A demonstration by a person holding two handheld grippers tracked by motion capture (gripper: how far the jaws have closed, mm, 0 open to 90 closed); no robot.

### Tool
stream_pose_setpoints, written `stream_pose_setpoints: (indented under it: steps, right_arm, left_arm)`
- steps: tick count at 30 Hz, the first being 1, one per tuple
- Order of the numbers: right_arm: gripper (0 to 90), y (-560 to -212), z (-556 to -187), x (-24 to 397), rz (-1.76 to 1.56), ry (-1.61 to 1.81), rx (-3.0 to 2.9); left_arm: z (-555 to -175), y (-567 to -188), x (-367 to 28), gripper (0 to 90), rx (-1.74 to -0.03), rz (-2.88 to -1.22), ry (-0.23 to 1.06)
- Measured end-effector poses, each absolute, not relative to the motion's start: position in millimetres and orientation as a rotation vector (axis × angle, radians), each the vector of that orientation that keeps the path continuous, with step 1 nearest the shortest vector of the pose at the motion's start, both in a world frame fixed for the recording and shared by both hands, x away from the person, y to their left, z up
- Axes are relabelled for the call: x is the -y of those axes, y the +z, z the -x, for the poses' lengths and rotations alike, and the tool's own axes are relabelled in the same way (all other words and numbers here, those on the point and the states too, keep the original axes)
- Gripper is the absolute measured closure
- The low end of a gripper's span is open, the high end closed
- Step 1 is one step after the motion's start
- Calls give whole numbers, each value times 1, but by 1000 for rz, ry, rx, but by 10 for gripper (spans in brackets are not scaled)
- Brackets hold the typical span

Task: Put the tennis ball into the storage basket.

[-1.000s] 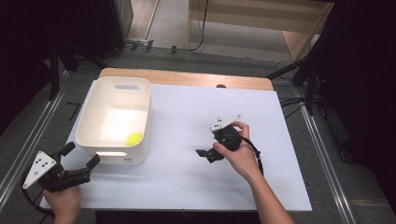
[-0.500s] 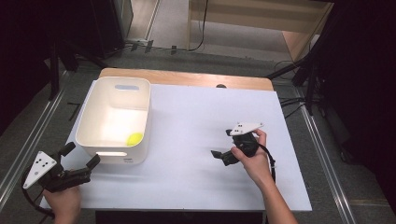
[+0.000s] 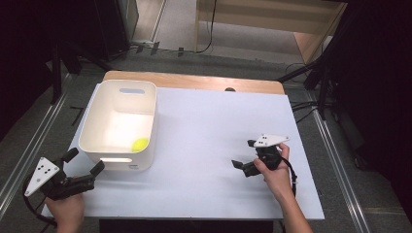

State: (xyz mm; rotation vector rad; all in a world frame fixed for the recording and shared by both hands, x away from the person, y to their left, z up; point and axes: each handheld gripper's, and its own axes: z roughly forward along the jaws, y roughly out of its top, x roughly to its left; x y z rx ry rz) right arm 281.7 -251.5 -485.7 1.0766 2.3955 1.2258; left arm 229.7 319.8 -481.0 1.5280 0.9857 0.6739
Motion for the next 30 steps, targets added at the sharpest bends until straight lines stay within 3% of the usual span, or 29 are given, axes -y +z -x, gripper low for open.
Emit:
stream_pose_setpoints:
  steps: [30]
  right_arm:
    - [0,-502,-260,298,-1176,1316,-2253]
  left_arm:
    - [-230,-480,-320,0,-985,-1531,675]
